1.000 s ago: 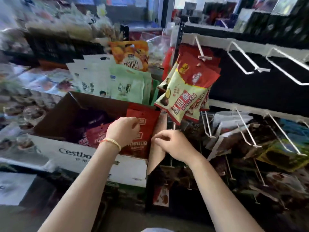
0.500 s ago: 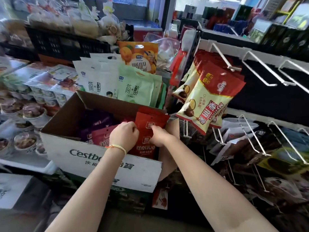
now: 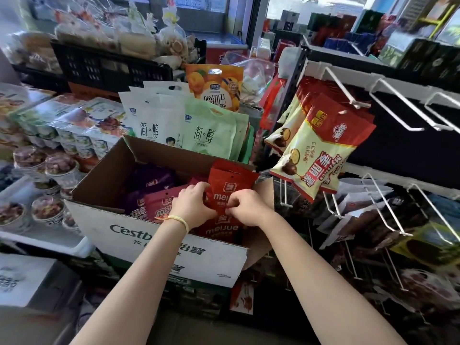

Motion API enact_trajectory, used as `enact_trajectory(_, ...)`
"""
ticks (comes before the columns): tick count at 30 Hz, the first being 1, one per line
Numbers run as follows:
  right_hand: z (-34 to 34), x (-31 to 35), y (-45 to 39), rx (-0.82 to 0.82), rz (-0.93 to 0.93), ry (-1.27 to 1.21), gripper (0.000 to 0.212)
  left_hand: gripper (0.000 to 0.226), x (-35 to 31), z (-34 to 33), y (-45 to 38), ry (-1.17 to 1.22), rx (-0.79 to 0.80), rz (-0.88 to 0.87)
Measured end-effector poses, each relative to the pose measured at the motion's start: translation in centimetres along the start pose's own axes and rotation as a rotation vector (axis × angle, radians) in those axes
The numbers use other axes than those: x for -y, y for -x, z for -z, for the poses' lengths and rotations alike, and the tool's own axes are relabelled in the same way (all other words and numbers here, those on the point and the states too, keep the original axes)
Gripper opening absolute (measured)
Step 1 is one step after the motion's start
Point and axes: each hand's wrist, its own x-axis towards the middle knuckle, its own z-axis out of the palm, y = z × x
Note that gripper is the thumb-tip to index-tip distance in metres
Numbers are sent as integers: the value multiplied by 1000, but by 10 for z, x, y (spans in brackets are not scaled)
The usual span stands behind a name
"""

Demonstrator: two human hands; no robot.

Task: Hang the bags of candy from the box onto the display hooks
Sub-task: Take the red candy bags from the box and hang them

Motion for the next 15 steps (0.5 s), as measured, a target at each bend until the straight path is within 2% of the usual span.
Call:
enact_trajectory(3, 31, 12, 38, -80, 55, -273, 9, 27, -5, 18, 15, 507, 16, 12)
enact_trajectory(6, 61, 17, 77, -98, 67, -539, 10, 24, -23, 41, 37, 865, 116, -49)
enact_trajectory(11, 95, 9, 123, -146, 93, -901, 14, 29, -67, 66, 69, 1066, 292, -182)
enact_trajectory(15, 113, -7, 152, -258, 121, -1018, 13, 19, -107, 64, 84, 1094, 253, -258)
